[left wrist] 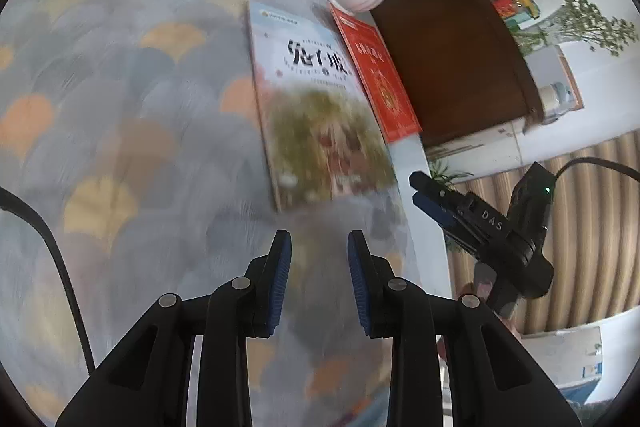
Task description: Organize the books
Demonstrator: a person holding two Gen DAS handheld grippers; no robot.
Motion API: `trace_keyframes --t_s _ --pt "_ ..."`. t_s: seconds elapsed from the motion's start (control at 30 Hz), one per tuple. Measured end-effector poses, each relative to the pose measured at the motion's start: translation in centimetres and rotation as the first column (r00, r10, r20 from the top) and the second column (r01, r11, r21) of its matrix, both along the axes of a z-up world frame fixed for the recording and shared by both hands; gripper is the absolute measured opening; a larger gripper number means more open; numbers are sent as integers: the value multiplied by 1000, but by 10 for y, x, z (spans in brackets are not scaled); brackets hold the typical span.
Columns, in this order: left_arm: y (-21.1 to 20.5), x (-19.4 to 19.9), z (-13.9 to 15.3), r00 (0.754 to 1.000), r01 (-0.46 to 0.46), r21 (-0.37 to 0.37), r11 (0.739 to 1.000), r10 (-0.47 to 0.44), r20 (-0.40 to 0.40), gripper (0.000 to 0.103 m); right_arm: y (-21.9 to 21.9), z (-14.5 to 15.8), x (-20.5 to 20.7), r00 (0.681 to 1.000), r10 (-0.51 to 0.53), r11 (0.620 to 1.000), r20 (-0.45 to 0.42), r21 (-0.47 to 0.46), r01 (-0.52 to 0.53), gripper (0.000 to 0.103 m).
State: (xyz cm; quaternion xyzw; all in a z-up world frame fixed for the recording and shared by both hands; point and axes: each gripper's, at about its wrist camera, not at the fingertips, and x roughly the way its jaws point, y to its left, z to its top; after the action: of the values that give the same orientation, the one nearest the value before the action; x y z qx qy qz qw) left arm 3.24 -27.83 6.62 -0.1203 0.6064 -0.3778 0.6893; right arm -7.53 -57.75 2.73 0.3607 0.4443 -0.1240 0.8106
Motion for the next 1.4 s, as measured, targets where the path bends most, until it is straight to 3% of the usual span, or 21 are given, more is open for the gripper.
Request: trace_keyframes --t_s 0.3,0.53,0.77,0.93,1.13,1.23,1.4 --pt "-30 42 -24 997 -77 71 994 77 6 26 0 -18 39 998 63 996 -11 -55 -64 48" --pt "-39 54 -44 994 -100 69 993 103 -31 26 4 -24 55 995 92 990 -34 -100 -95 49" --pt "-31 44 -36 995 -65 85 994 58 81 26 33 -19 59 975 199 954 -95 -208 -215 50" --pt "6 23 -30 993 -101 78 992 96 68 25 72 -15 52 928 347 898 -135 -237 -370 50" --pt "69 -35 -32 984 -179 138 974 175 38 25 136 -12 24 859 496 833 -129 -207 -513 54" --pt "102 -68 -39 973 -230 175 957 232 14 25 170 -19 5 803 579 782 -142 -180 -596 54" --pt "138 -96 -45 939 -335 136 933 343 -42 25 210 -20 -19 725 664 683 -181 -246 -687 54"
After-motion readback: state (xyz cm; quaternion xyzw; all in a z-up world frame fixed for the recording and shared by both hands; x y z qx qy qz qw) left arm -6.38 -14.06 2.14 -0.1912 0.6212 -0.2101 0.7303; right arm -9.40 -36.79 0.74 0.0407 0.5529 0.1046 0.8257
